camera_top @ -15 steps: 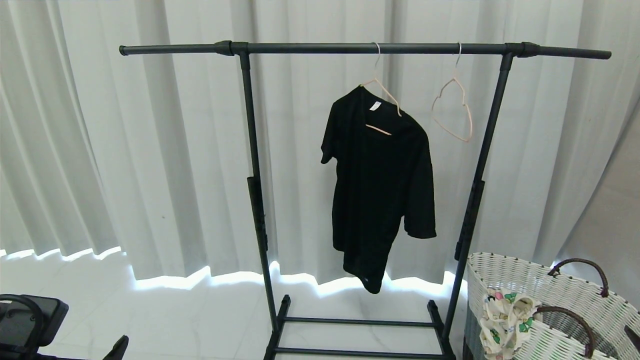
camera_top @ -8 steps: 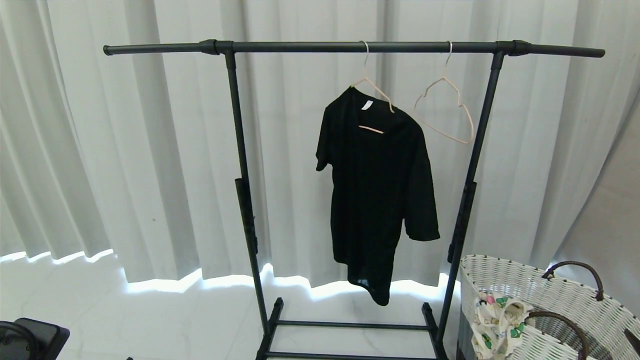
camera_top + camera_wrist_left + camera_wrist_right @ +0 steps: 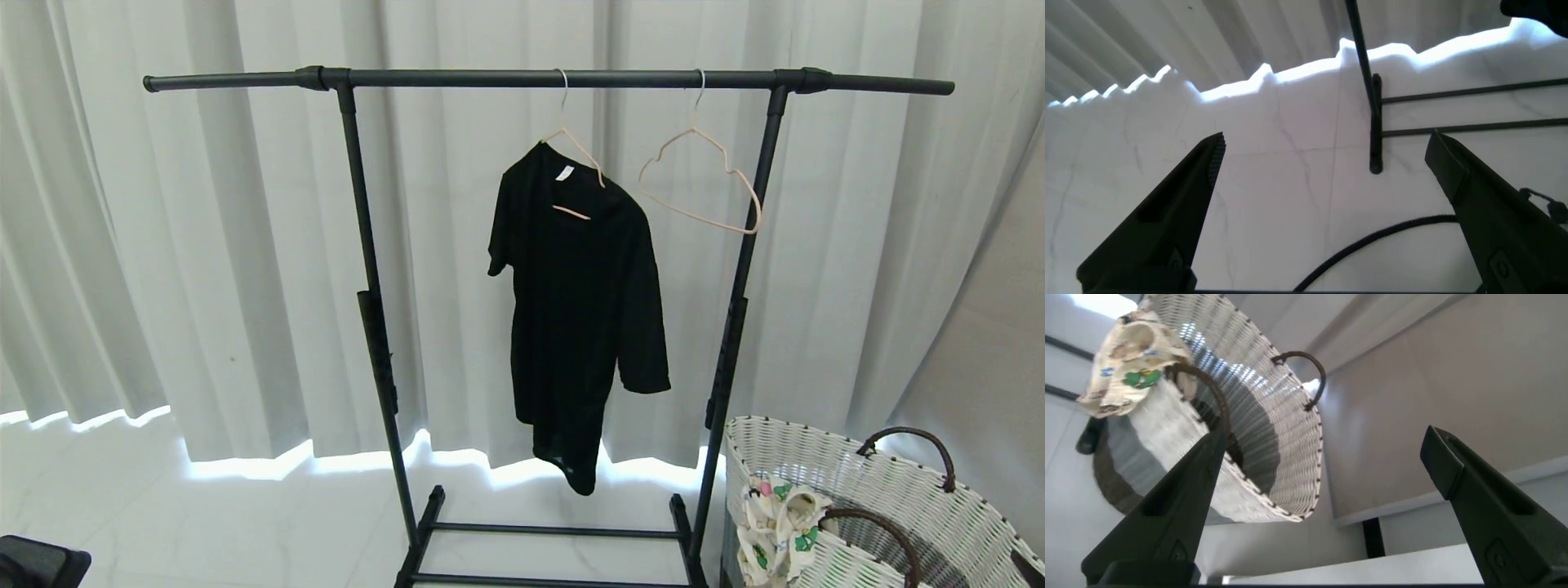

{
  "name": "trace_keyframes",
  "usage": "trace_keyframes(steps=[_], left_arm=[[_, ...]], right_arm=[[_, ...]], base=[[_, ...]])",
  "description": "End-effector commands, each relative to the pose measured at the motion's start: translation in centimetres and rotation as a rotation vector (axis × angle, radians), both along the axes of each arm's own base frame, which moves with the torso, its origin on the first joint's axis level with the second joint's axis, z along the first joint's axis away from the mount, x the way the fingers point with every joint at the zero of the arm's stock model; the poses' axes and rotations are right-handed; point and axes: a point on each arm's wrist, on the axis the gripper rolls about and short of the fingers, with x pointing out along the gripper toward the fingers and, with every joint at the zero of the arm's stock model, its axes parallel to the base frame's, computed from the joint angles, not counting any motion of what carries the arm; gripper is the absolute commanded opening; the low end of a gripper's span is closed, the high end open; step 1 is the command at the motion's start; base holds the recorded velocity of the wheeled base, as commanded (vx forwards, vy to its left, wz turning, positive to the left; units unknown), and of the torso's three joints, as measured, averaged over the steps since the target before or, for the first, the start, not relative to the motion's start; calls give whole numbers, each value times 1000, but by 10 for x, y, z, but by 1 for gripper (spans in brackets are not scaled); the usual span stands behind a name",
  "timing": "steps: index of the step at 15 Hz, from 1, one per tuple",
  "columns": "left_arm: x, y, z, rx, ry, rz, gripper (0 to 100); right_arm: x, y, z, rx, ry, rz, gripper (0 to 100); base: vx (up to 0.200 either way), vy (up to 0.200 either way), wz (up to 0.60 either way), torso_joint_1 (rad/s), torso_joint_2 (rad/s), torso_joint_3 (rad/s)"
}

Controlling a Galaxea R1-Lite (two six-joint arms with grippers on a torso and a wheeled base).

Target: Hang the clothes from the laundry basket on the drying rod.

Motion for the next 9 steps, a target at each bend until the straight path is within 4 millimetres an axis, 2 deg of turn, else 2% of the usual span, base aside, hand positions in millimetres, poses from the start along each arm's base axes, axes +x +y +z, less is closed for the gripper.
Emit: trace_keyframes(steps=[1, 5, 9], left_arm=[[1, -1, 3, -7, -12, -15, 100], [7, -3, 14, 14, -35, -56, 100], [16, -6, 23, 13, -43, -80, 100]], right_arm=[[1, 0, -2, 0, 15, 8, 100], [3, 2, -11, 5, 70, 30, 100], [8, 3, -31, 151, 179, -15, 100]], base=[[200, 0, 0, -2, -2, 12], [200, 0, 0, 2, 1, 2], [200, 0, 0, 2, 6, 7]])
